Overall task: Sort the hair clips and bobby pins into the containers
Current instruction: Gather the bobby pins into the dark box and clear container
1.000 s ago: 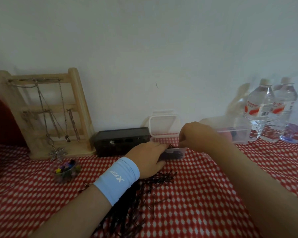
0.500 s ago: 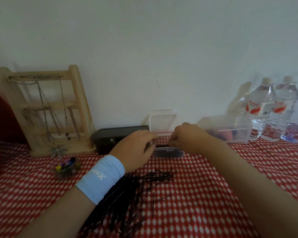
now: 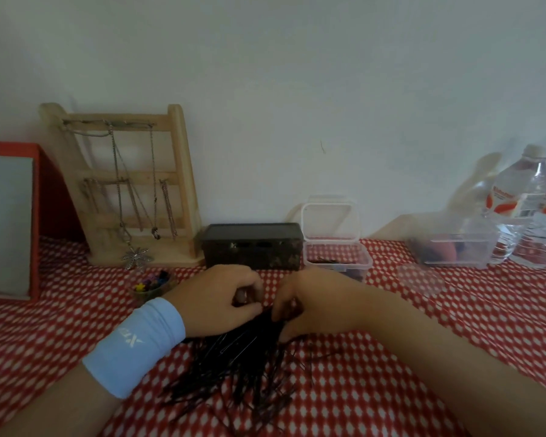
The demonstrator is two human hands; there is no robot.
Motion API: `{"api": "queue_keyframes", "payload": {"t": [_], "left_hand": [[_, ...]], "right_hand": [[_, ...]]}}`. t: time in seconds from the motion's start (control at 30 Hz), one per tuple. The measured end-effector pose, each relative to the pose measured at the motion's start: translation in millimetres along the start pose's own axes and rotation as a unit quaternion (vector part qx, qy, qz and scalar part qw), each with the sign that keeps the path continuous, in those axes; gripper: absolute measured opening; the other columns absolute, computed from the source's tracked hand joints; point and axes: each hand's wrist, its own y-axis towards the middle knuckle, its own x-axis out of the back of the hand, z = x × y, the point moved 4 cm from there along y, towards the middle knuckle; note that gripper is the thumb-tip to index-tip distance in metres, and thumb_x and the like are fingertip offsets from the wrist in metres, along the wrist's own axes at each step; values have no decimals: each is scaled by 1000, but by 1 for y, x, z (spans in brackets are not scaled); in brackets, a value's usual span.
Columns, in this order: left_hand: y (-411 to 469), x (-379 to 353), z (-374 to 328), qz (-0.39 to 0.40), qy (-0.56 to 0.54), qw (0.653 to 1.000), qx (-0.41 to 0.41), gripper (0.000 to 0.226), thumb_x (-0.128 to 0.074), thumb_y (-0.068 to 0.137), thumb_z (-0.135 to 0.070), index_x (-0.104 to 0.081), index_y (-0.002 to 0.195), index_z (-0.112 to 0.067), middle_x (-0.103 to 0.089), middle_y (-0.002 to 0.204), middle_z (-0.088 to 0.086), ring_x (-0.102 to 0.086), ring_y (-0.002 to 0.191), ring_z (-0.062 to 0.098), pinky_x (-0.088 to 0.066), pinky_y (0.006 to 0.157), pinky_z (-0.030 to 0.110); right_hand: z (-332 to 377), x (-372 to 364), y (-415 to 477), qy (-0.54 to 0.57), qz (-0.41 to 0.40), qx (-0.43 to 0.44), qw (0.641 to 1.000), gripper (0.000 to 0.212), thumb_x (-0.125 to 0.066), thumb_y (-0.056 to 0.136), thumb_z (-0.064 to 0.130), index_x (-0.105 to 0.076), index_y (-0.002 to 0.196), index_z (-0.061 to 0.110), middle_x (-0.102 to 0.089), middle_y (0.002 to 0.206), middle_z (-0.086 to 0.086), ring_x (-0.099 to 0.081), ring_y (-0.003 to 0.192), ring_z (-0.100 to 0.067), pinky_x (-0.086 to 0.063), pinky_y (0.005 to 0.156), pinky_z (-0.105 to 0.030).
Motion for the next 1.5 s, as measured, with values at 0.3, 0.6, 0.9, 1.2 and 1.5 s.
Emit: {"api": "queue_keyframes", "payload": {"t": [0.3,0.6,0.9,1.2,1.5], "left_hand": [[-10,35,14,2,-49,997,67,10,-66,89,-34,-72,97,-35,-66,94,-22,-59,88,-9,-44,76,7],[-58,94,93,65,38,949,307,76,-76,79,-38,-38,143,-22,-45,136,1,-49,119,18,-43,100,31],[-59,72,103,142,109,934,309,79,-78,76,-41,-43,143,-17,-55,135,2,-54,117,19,-47,98,31],[-38,83,51,27,91,963,253,32,-56,96,-34,-62,110,-6,-57,89,-3,-49,72,6,-37,55,9],[-15,-6,-3,217,160,934,235,89,-36,87,-75,-31,151,-13,-25,157,15,-35,138,31,-32,113,37]], "right_hand": [[5,20,5,83,-65,-36,994,15,-76,88,23,-78,102,25,-70,92,23,-63,81,8,-47,75,-8],[70,16,94,123,-143,-28,982,21,-70,92,23,-75,111,21,-73,106,9,-65,93,-1,-52,86,-15],[87,-9,145,68,-125,-17,990,31,-66,95,18,-68,126,18,-69,121,0,-62,108,-12,-49,97,-26],[32,38,36,18,-52,-93,994,18,-66,95,24,-76,105,35,-66,99,29,-62,91,11,-43,82,-4],[-16,2,-46,-61,110,-243,962,86,-71,79,45,-27,153,44,-34,151,2,-37,139,-23,-33,117,-41]]}}
